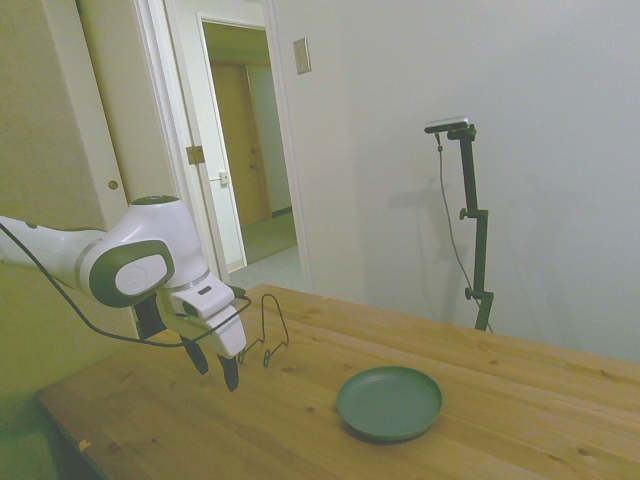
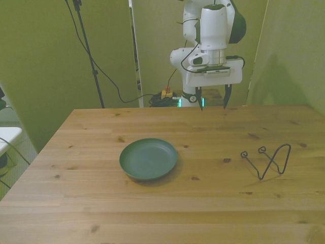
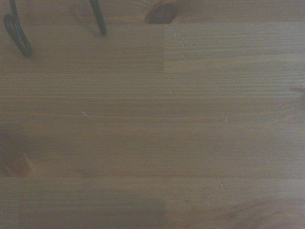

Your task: Load the plate

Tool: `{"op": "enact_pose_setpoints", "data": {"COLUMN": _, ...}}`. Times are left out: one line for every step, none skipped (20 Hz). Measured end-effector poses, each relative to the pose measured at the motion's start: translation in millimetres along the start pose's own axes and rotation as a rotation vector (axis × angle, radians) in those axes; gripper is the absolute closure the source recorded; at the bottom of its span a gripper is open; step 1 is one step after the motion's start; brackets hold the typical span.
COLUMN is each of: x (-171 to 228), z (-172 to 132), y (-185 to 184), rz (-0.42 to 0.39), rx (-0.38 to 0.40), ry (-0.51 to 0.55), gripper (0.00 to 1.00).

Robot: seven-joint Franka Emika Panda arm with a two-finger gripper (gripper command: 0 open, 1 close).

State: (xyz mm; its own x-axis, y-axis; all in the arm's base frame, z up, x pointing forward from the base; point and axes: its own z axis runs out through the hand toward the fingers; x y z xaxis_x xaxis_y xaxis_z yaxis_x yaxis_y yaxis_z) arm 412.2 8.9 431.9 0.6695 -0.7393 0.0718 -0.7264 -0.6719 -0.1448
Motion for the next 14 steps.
{"op": "enact_pose_setpoints", "data": {"x": 0.3, "z": 0.1, "y": 0.1, "rz": -0.001, "rx": -0.002, "ry": 0.002, "gripper": 0.0}}
{"op": "enact_pose_setpoints", "data": {"x": 1.6, "z": 0.8, "y": 1.1, "rz": -0.004, "rx": -0.013, "ry": 0.011, "gripper": 0.0}}
{"op": "enact_pose_setpoints", "data": {"x": 4.1, "z": 1.7, "y": 1.2, "rz": 0.004, "rx": -0.016, "ry": 0.025, "gripper": 0.0}}
{"op": "enact_pose_setpoints", "data": {"x": 8.4, "z": 2.0, "y": 1.0, "rz": 0.021, "rx": -0.013, "ry": 0.047, "gripper": 0.0}}
{"op": "enact_pose_setpoints", "data": {"x": 13.7, "z": 3.0, "y": 0.2, "rz": 0.037, "rx": -0.013, "ry": 0.063, "gripper": 0.0}}
{"op": "enact_pose_setpoints", "data": {"x": 20.4, "z": 3.6, "y": -0.7, "rz": 0.049, "rx": -0.019, "ry": 0.082, "gripper": 0.0}}
{"op": "enact_pose_setpoints", "data": {"x": 28.6, "z": 3.8, "y": -2.0, "rz": 0.059, "rx": -0.025, "ry": 0.099, "gripper": 0.0}}
{"op": "enact_pose_setpoints", "data": {"x": 38.0, "z": 3.6, "y": -4.0, "rz": 0.071, "rx": -0.032, "ry": 0.117, "gripper": 0.0}}
{"op": "enact_pose_setpoints", "data": {"x": 48.1, "z": 3.1, "y": -7.0, "rz": 0.08, "rx": -0.037, "ry": 0.136, "gripper": 0.0}}
{"op": "enact_pose_setpoints", "data": {"x": 58.6, "z": 3.0, "y": -10.2, "rz": 0.09, "rx": -0.043, "ry": 0.153, "gripper": 0.0}}
{"op": "enact_pose_setpoints", "data": {"x": 70.3, "z": 3.5, "y": -13.7, "rz": 0.099, "rx": -0.052, "ry": 0.171, "gripper": 0.0}}
{"op": "enact_pose_setpoints", "data": {"x": 82.7, "z": 4.2, "y": -16.7, "rz": 0.108, "rx": -0.057, "ry": 0.188, "gripper": 0.0}}
{"op": "enact_pose_setpoints", "data": {"x": 94.7, "z": 5.5, "y": -19.5, "rz": 0.117, "rx": -0.061, "ry": 0.201, "gripper": 0.0}}
{"op": "enact_pose_setpoints", "data": {"x": 107.4, "z": 7.7, "y": -22.2, "rz": 0.124, "rx": -0.068, "ry": 0.213, "gripper": 0.0}}
